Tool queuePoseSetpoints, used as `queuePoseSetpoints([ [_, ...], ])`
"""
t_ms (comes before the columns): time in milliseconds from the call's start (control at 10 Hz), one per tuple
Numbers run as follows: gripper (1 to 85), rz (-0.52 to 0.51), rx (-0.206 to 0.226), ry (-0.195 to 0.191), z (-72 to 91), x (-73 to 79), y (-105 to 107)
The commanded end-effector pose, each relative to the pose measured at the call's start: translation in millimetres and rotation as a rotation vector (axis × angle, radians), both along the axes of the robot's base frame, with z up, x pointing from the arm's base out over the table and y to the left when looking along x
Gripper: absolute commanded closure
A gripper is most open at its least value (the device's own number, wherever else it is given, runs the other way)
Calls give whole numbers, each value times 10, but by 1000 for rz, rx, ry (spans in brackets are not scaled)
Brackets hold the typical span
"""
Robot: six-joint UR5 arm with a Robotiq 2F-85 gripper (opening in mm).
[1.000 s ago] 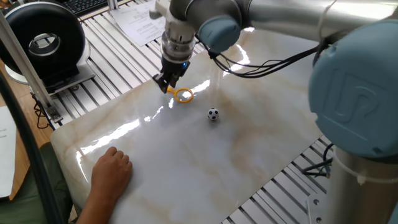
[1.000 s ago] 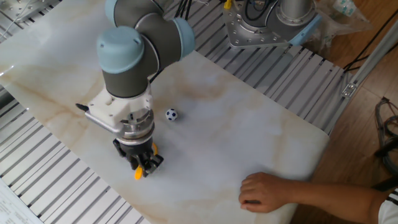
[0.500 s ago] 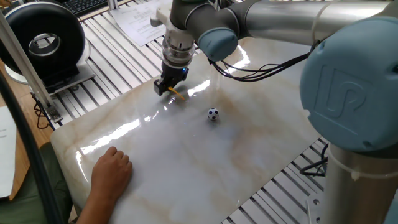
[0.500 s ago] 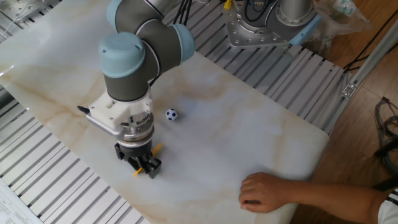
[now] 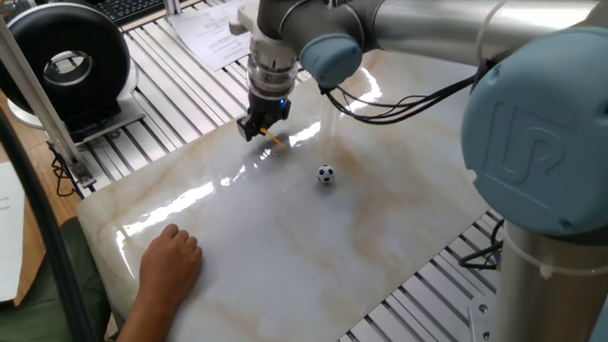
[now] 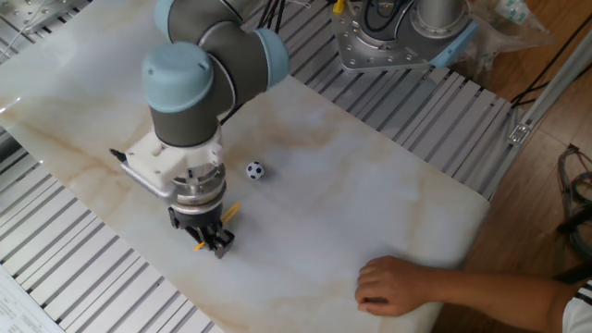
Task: Attach the bubble ring to the ball
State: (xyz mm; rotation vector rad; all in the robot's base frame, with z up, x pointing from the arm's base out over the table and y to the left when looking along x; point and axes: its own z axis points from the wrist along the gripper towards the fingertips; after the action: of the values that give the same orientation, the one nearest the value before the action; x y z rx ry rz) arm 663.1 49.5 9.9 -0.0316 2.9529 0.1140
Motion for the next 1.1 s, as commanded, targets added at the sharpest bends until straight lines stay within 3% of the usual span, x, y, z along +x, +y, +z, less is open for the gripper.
queuePoseSetpoints([
  [0,843,-14,45,5,310,-30,17],
  [400,843,-5,29,-22,496,-152,-125],
  [800,843,-3,2,-55,484,-313,-320],
  [1000,843,-13,9,-86,440,-374,-301],
])
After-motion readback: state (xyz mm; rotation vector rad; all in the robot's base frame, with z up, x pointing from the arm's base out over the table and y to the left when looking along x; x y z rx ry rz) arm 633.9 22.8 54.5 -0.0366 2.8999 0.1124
